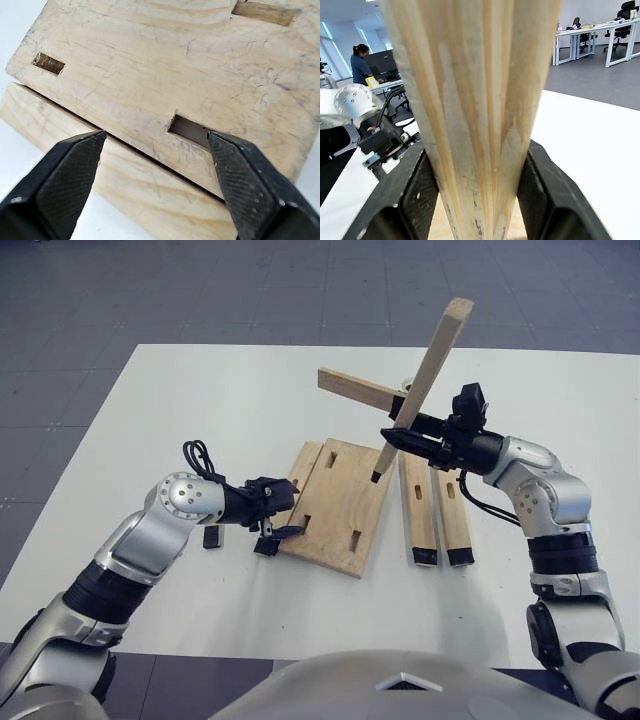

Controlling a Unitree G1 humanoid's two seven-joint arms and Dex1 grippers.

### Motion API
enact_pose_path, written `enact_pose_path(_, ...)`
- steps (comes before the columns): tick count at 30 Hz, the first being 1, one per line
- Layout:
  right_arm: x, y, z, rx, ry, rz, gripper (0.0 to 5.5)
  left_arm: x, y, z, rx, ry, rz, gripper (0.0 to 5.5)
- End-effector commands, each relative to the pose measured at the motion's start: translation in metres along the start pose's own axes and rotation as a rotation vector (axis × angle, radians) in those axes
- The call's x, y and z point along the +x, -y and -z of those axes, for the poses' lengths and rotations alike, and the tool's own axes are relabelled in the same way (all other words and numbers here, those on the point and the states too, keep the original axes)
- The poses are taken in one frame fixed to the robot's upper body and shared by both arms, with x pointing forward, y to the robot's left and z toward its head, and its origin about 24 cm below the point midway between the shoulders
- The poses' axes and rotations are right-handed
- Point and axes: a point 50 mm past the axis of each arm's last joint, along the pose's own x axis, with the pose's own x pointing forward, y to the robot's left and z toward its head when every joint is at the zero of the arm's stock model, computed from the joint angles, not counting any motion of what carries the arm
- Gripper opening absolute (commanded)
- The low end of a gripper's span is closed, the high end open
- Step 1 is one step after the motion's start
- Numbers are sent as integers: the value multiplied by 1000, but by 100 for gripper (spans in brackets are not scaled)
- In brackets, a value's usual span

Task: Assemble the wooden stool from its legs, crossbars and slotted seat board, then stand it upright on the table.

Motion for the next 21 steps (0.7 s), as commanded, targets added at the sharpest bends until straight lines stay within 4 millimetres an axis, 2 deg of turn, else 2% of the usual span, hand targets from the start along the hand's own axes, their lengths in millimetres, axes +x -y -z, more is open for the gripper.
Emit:
enact_pose_path(1, 4, 8, 2, -39, -33, -17, 204, -6, -9, 24, -7, -126, -3, 377)
enact_pose_path(5, 7, 17, 4, -37, -29, -4, 204, -7, -12, 28, 7, -132, 11, 377)
enact_pose_path(16, 23, 24, 5, -39, -12, -2, 204, -1, -10, 22, 11, -102, 29, 377)
enact_pose_path(21, 26, 26, 20, -29, -60, -6, 204, -1, -9, 21, 9, -98, 27, 377)
